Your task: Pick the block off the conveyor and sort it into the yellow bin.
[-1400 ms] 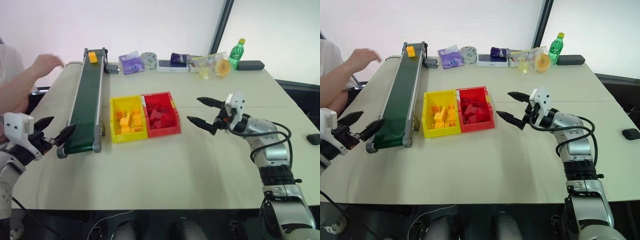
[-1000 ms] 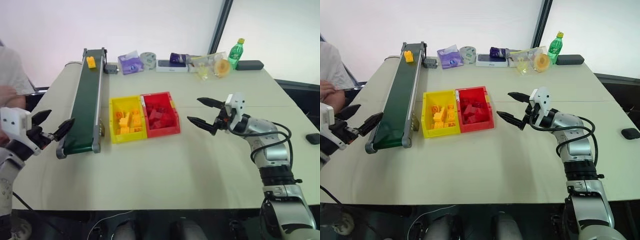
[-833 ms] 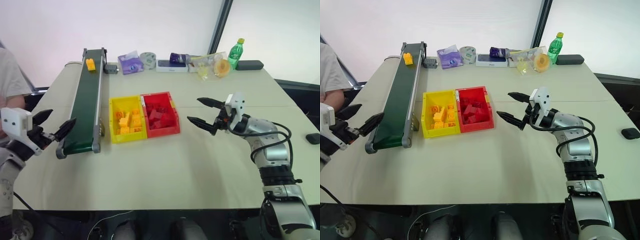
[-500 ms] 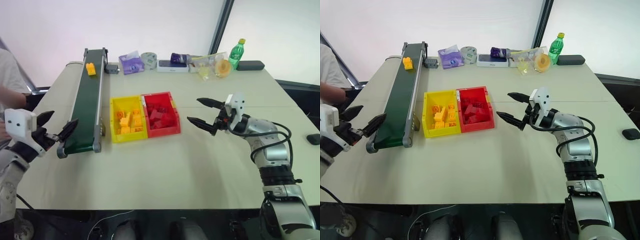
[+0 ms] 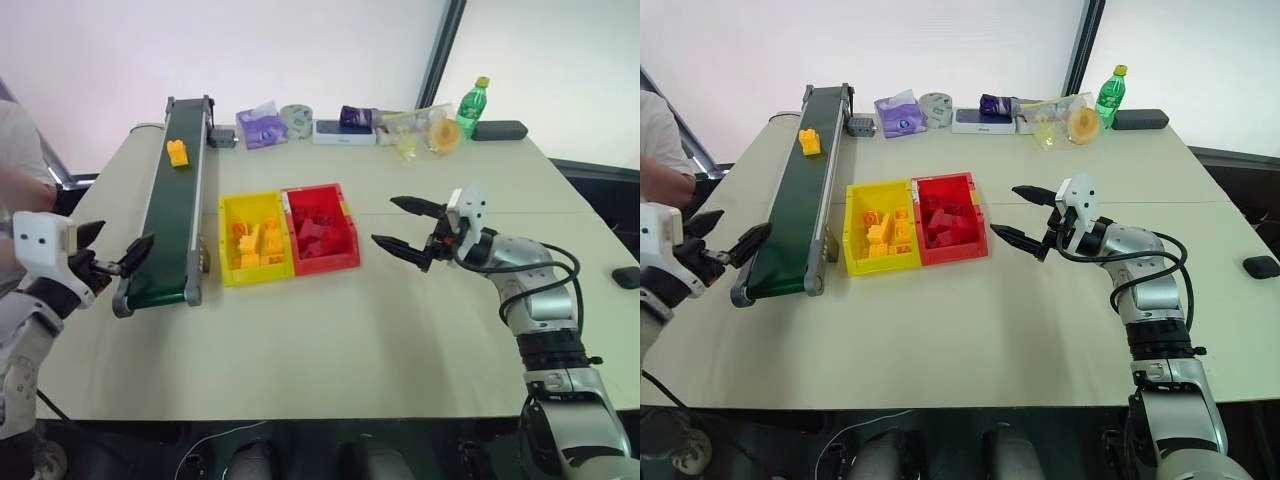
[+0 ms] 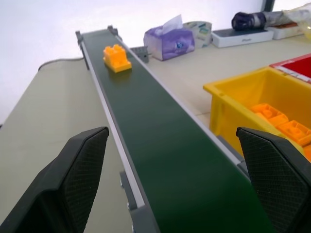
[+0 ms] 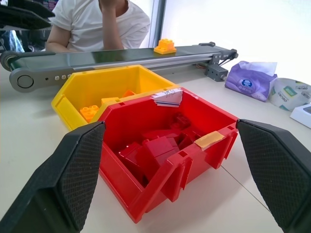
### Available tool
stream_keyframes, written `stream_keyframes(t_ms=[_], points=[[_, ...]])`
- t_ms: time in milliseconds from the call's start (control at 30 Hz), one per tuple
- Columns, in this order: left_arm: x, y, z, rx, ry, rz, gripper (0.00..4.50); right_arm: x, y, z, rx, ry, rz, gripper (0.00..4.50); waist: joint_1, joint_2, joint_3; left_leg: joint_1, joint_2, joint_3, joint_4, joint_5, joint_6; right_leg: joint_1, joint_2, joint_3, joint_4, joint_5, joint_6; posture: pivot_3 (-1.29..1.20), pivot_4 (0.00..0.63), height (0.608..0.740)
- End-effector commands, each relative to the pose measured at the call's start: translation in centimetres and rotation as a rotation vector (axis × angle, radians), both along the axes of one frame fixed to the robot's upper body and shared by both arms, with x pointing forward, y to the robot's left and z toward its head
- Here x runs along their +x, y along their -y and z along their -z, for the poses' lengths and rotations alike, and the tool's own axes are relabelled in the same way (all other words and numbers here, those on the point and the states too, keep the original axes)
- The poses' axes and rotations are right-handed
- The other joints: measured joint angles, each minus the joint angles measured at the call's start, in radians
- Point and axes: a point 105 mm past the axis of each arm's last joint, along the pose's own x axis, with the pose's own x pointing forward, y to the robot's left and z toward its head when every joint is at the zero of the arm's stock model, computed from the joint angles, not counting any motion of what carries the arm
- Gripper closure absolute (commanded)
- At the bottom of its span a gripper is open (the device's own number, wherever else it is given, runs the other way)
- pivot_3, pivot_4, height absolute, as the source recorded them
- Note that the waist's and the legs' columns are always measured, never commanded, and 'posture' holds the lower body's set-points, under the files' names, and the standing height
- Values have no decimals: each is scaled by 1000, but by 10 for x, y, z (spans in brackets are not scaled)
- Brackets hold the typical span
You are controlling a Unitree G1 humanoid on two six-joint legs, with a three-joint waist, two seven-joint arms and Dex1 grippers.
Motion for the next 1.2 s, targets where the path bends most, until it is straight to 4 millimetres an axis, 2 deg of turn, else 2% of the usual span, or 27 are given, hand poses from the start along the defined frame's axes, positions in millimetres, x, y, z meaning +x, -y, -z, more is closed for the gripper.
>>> stream_keyframes(t_ms=[33, 167, 267, 433, 600, 900, 1100, 1200], points=[[0, 5, -11, 13, 35, 1, 47, -4, -5, -16, 13, 61, -23, 0, 1, 0, 0, 0, 0, 0, 0, 0, 0, 0, 0, 0, 0, 0, 0, 0, 150, 740], [1, 6, -13, -44, 36, -11, 47, -4, -4, -14, 14, 57, -20, 0, 1, 0, 0, 0, 0, 0, 0, 0, 0, 0, 0, 0, 0, 0, 0, 0, 150, 740], [8, 16, -13, -28, 55, -92, 47, -5, -4, -13, 17, 53, -20, 0, 3, 0, 0, 0, 0, 0, 0, 0, 0, 0, 0, 0, 0, 0, 0, 0, 150, 740], [17, 34, -4, -64, 52, -226, 47, -6, -5, -13, 14, 47, -29, 0, 3, 0, 0, 0, -1, -1, 1, 0, 0, 1, 0, 0, 0, 0, 0, 0, 150, 740], [23, 36, -3, -58, 56, -318, 47, -10, -8, -11, 17, 26, -60, 0, 2, 0, 0, 0, 0, -1, 1, 0, 0, 1, 1, 0, 0, 0, 0, 0, 150, 740], [31, 57, -6, -44, 66, -292, 47, -15, -10, -9, 22, 1, -83, 0, 5, 0, 0, 0, -1, -1, 1, 0, 0, 1, 2, 0, 0, 0, 0, 0, 150, 740], [34, 59, -3, -67, 56, -315, 47, -35, -18, 0, 2, -71, -192, 0, 6, 0, 0, 0, -1, -1, 1, 0, 0, 1, 1, 0, 0, 0, 0, 0, 150, 740], [35, 57, -1, -76, 54, -334, 47, -38, -20, 3, -11, -83, -204, 0, 6, 0, 0, 0, -1, -1, 1, 0, 0, 1, 1, 0, 0, 0, 0, 0, 150, 740]])
